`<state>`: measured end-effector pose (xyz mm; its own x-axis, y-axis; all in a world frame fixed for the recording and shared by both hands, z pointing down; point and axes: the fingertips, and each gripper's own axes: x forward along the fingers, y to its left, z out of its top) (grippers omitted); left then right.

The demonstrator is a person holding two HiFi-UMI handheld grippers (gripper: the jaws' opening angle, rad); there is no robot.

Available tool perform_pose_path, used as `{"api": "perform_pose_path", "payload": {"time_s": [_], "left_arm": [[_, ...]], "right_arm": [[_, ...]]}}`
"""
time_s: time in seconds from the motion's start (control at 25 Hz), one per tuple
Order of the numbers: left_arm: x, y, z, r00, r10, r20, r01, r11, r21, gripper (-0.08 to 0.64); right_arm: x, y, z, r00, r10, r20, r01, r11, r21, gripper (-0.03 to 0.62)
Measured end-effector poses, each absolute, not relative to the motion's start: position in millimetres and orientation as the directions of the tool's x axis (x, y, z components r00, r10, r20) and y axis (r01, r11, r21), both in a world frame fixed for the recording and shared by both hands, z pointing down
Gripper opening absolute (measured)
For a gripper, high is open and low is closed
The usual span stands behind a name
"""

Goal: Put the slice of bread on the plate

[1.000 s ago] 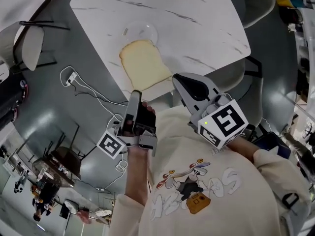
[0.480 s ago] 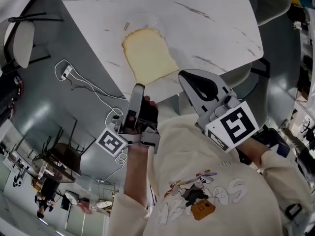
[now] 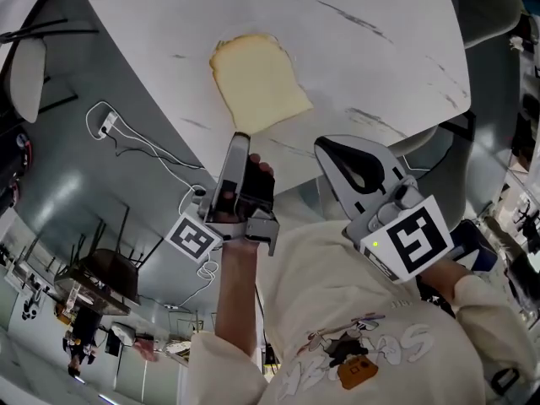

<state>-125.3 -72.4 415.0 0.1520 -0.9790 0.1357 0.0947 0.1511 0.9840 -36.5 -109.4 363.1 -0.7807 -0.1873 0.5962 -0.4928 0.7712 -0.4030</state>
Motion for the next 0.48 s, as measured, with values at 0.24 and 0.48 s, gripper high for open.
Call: {"api": "perform_pose_path", "payload": {"time_s": [0.24,0.48], "left_arm": [[-134,-83,441,0.156,-0.976,0.152,0.117,0.171,0.978,0.078],[-135,-86,465,0.171,-0.961,0.216,0.103,0.235,0.966,0.078]], "right_arm": [[-38,-108,385,-0.759,-0.167,0.629,-0.519,0.738,-0.431,0.006],[-42,-106,399,-0.748,-0.156,0.645,-0.537,0.714,-0.45,0.006]]}}
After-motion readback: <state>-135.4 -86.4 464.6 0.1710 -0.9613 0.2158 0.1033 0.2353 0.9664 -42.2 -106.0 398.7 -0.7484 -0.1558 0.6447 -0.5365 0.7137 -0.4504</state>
